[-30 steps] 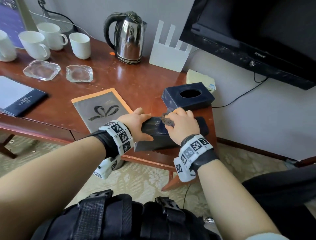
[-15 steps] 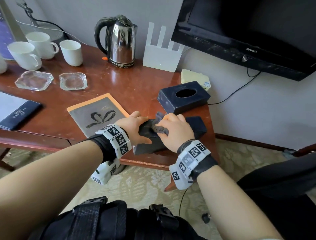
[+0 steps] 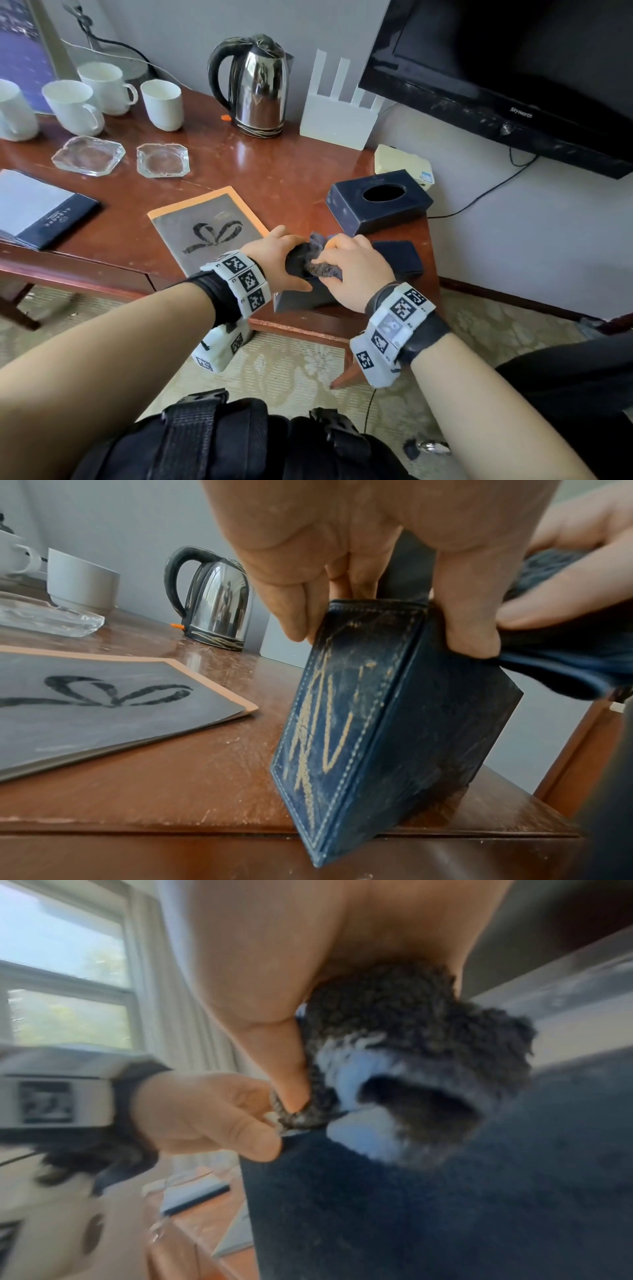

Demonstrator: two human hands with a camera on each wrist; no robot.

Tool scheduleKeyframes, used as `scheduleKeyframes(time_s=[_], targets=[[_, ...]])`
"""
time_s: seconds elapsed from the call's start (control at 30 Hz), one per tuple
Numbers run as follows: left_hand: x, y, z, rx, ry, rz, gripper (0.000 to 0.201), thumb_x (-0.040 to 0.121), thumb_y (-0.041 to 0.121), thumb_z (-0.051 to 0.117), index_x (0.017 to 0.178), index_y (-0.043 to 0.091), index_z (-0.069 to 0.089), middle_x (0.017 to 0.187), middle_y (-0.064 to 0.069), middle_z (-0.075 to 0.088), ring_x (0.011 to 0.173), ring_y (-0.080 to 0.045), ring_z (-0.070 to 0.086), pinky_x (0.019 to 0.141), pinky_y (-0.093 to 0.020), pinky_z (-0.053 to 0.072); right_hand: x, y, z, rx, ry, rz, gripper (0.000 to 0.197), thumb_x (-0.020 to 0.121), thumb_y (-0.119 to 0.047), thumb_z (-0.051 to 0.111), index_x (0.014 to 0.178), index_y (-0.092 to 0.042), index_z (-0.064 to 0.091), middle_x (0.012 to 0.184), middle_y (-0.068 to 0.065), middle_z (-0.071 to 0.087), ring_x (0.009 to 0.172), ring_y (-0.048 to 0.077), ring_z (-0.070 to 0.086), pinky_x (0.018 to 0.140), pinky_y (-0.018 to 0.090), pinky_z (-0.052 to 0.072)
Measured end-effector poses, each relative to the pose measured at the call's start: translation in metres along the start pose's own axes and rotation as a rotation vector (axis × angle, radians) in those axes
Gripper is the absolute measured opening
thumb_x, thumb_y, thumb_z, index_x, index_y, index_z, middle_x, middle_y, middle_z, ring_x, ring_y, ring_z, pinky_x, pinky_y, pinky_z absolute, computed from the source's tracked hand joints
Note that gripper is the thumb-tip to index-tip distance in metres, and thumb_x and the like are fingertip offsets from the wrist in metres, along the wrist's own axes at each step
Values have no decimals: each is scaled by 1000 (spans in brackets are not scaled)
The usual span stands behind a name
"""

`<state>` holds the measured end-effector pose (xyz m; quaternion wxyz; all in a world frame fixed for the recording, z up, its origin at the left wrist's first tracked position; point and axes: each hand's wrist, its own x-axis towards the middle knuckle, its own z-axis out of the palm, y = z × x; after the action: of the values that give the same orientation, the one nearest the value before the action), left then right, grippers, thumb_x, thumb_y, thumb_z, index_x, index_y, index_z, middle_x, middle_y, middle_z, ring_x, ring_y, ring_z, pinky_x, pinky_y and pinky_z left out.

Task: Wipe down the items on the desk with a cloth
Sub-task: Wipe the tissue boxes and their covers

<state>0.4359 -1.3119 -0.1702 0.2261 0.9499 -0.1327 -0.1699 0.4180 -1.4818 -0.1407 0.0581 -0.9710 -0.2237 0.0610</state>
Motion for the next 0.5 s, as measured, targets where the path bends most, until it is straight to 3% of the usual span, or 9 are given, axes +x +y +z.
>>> scheduleKeyframes(time_s=[0.07,0.13,0.23,0.3,0.4,0.5], targets=[[1,0,1,-11,3,0,93,71,54,71,145,21,25,123,0,35,112,-22,48,94,-36,44,-1,4,-9,22,-136,-86,20,91,-28,53,107,-23,65,115,-2,51,106,24,41,90,39,41],[1,-1,1,-42,8,-10,94,72,53,71,146,20,23,128,0,34,117,-22,46,97,-35,42,10,11,-15,82,-134,-71,17,90,-27,54,99,-21,68,110,3,55,105,28,46,92,41,41],[0,-11,7,-174,27,-29,103,72,47,74,149,17,12,151,-1,20,137,-17,27,109,-28,27,26,13,-12,188,86,230,27,91,-29,53,116,-22,62,123,5,51,115,30,44,97,40,40],[-3,-17,12,-274,-1,-65,109,72,43,75,149,15,5,156,0,12,142,-14,18,113,-26,19,31,3,-1,48,97,304,30,93,-31,50,123,-26,56,127,1,46,116,29,39,93,39,40],[-2,-22,20,-367,5,-92,102,73,41,75,149,13,11,150,-3,32,135,-17,34,108,-28,31,28,-17,10,-86,112,148,34,92,-28,50,126,-30,54,125,-3,45,114,26,37,89,38,39],[2,-23,23,-399,26,-82,79,76,34,75,139,16,30,127,3,50,122,-19,47,93,-22,37,16,-22,8,-13,32,-81,34,90,-23,54,124,-27,59,123,-4,49,112,25,38,92,39,39]])
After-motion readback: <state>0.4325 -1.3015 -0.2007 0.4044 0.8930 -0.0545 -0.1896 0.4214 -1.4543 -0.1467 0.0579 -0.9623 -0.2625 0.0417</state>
